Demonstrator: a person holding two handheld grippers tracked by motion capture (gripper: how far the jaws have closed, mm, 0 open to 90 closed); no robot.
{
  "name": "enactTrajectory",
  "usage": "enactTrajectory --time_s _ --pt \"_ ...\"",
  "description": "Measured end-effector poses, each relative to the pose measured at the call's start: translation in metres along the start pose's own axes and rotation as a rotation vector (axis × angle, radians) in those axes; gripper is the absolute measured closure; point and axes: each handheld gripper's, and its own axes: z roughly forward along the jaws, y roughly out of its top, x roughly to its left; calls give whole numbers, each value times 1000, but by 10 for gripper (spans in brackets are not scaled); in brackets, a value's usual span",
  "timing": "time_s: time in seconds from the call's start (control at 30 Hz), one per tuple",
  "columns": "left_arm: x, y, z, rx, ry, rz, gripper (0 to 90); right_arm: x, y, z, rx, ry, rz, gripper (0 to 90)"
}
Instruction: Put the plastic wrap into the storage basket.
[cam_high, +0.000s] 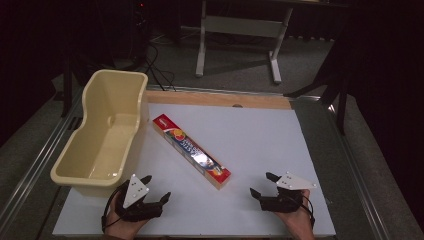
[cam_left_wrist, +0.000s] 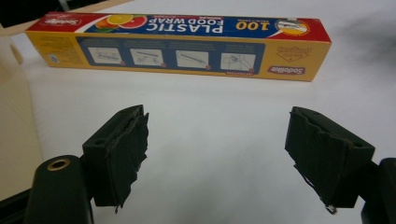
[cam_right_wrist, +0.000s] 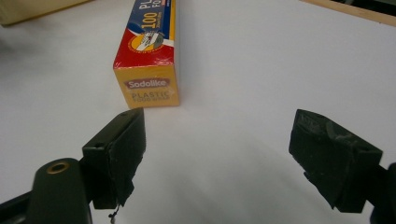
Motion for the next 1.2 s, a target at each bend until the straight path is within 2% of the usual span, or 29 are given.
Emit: enactTrajectory --time_s 0.1,0.27,0.5,0.73,0.8,1.03,1.2 --pt "2 -1 -1 -2 0 -10 201 0 0 0 -1 -4 4 184" --pt "0 -1 -1 -4 4 0 201 0 2 1 -7 -6 16 184" --pt "0 -1 -1 -9 13 1 201 4 6 13 12 9 14 184" --pt "0 -1 -1 -15 10 0 202 15 13 35 61 42 -18 184" --pt "0 -1 -1 -15 10 0 203 22 18 47 73 63 -32 184" --pt "0 -1 -1 -15 5 -1 210 37 30 77 96 109 -32 187" --pt "-1 -1 -1 -13 -1 0 211 46 37 97 128 119 -56 190"
